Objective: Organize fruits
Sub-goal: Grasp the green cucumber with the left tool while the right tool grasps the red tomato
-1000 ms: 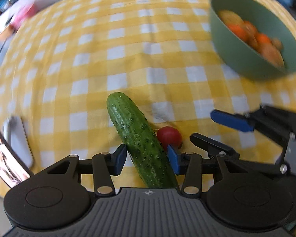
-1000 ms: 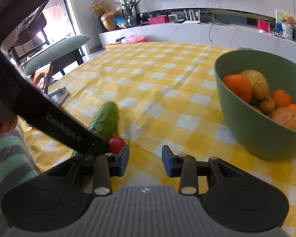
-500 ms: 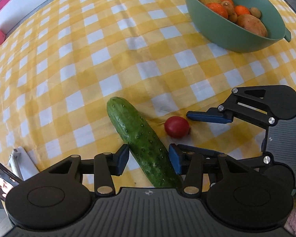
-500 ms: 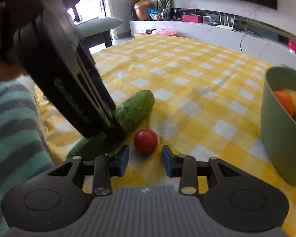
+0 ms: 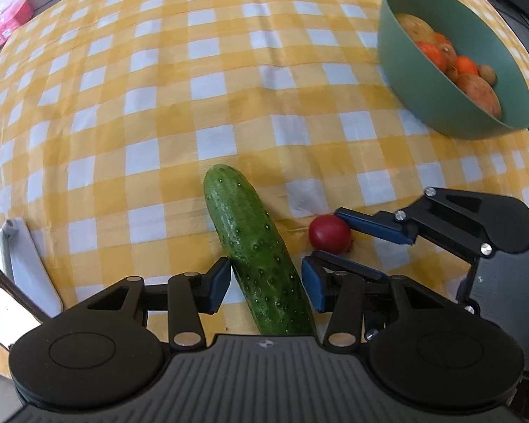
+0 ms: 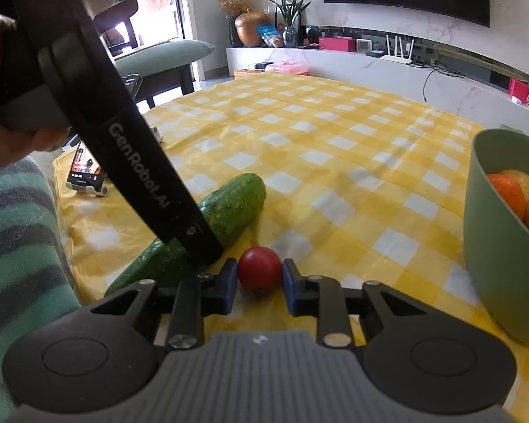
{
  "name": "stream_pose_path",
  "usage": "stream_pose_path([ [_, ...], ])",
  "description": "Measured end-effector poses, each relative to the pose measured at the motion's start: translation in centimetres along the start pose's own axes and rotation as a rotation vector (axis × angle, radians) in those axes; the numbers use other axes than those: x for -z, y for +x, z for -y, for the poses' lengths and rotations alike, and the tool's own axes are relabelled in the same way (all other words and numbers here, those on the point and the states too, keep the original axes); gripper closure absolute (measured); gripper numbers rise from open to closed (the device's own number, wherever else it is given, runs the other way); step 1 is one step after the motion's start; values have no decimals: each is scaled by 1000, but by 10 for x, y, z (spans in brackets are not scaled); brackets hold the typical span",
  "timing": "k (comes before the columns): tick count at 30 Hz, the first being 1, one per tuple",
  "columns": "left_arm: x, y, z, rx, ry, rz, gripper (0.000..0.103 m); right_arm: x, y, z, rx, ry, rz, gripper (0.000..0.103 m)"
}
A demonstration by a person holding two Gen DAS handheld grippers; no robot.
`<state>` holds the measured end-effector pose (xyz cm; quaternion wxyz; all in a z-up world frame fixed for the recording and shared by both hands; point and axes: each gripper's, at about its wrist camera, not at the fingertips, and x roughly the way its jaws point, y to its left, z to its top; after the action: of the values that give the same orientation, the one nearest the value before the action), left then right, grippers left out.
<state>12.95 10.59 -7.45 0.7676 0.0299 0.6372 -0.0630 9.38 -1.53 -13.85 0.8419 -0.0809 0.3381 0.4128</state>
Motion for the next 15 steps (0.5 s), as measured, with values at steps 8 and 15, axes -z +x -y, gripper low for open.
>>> stream_pose_path([
  [8, 6, 5, 14, -88, -15, 31, 45, 0, -11, 2, 72, 20, 0, 80],
  [15, 13, 13, 25, -177, -13, 85, 46, 2, -15, 10, 142, 43, -18, 80],
])
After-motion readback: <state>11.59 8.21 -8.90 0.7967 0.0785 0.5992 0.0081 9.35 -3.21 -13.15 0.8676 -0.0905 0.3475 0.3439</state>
